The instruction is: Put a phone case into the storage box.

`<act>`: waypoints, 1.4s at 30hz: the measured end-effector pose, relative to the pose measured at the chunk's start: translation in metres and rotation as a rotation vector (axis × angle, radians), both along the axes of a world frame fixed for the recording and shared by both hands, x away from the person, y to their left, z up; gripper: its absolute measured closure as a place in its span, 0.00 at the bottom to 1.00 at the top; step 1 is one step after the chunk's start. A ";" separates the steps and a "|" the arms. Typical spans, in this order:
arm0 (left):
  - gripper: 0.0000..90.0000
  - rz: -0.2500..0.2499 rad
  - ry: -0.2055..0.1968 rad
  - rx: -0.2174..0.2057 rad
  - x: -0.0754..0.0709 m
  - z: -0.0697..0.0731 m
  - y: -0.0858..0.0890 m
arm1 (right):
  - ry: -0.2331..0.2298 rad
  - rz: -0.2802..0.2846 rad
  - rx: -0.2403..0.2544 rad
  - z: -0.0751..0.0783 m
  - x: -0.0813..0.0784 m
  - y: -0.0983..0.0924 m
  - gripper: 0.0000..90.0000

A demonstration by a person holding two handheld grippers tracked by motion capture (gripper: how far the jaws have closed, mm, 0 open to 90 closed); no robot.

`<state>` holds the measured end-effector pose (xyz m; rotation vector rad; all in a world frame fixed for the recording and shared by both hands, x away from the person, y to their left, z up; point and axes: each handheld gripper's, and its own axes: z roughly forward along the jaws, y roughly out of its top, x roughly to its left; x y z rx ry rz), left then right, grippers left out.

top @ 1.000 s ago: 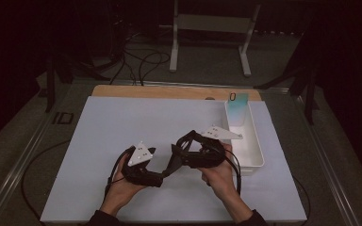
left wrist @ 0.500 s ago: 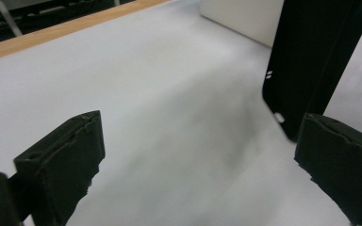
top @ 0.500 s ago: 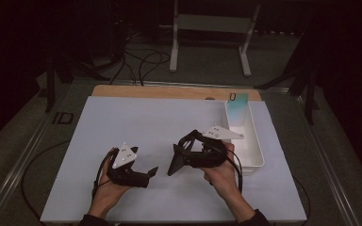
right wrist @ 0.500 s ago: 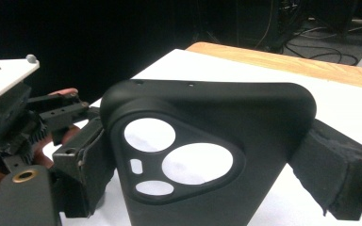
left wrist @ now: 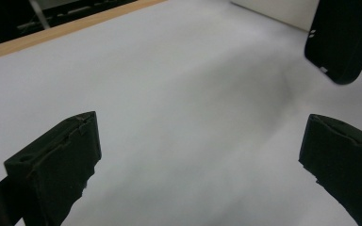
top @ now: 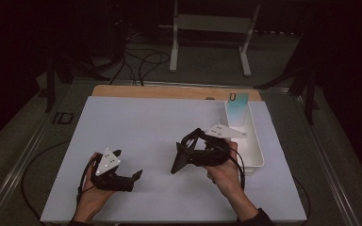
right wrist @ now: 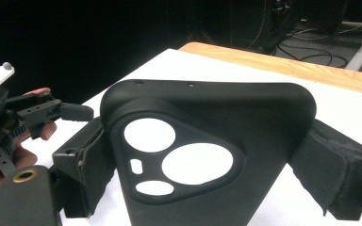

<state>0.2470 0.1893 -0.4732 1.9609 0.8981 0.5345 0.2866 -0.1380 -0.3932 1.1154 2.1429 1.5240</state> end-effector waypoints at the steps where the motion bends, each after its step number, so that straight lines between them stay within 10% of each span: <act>1: 0.00 0.003 -0.001 -0.002 -0.001 -0.001 0.002 | -0.001 -0.002 -0.001 0.001 0.000 -0.001 0.15; 42: 0.00 0.029 -0.016 -0.024 -0.017 -0.011 0.028 | -0.022 -0.078 -0.106 0.028 0.038 -0.020 0.16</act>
